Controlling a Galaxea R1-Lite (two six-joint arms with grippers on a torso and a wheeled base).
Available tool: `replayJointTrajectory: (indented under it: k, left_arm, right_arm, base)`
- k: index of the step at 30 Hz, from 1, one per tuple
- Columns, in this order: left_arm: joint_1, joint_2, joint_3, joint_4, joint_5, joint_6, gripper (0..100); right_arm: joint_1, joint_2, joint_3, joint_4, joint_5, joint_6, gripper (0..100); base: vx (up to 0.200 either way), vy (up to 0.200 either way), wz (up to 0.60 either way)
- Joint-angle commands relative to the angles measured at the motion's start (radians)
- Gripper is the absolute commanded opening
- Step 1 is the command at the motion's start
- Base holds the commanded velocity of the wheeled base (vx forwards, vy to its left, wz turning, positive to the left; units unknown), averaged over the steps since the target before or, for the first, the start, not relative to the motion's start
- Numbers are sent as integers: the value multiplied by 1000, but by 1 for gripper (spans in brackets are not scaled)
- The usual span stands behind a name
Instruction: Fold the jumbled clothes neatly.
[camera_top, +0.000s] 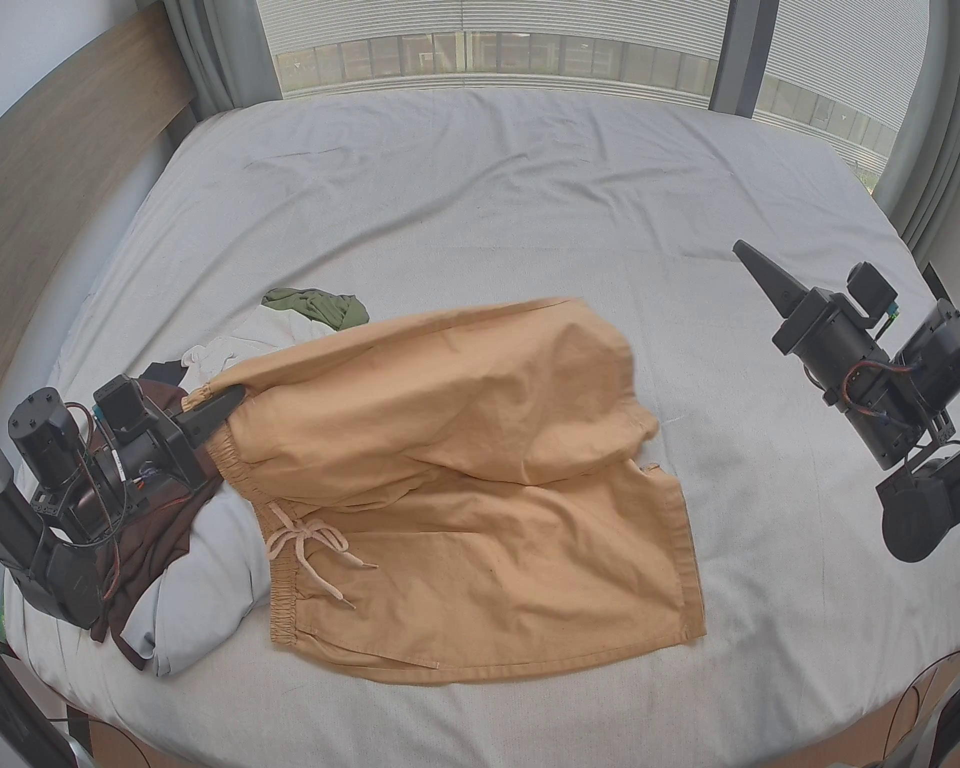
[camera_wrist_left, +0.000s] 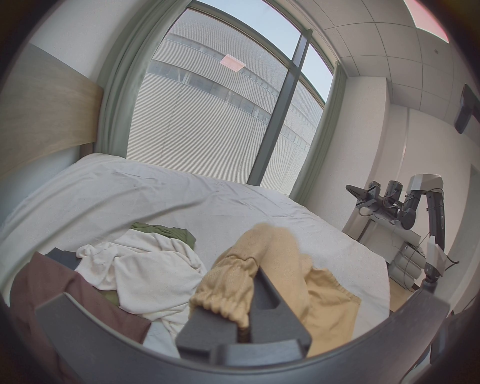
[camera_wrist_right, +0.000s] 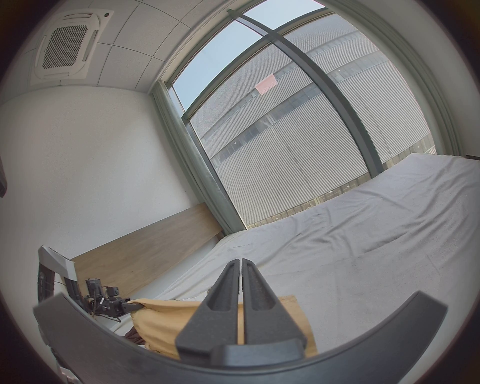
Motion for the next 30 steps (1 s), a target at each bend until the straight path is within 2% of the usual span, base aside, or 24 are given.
replayJointTrajectory:
  k: [1,14,18,19,30]
  left_arm:
    - [-28,-6,6,-2,-2,0,0]
    - [-54,8,30,-1,-2,3,0]
    - [-53,20,30,-2,-2,4,0]
    - [-54,20,30,-2,-2,4,0]
    - [-54,20,41,-2,-2,4,0]
  right_arm:
    - [12,3,3,3,4,0,0]
    - [24,108,49,0,9,-3,0]
    - [15,207,49,3,9,-5,0]
    - [12,223,44,2,9,-5,100]
    - [16,337,16,3,2,9,100]
  base:
    - [0,0,0]
    - [0,0,0]
    - [0,0,0]
    - [0,0,0]
    - [0,0,0]
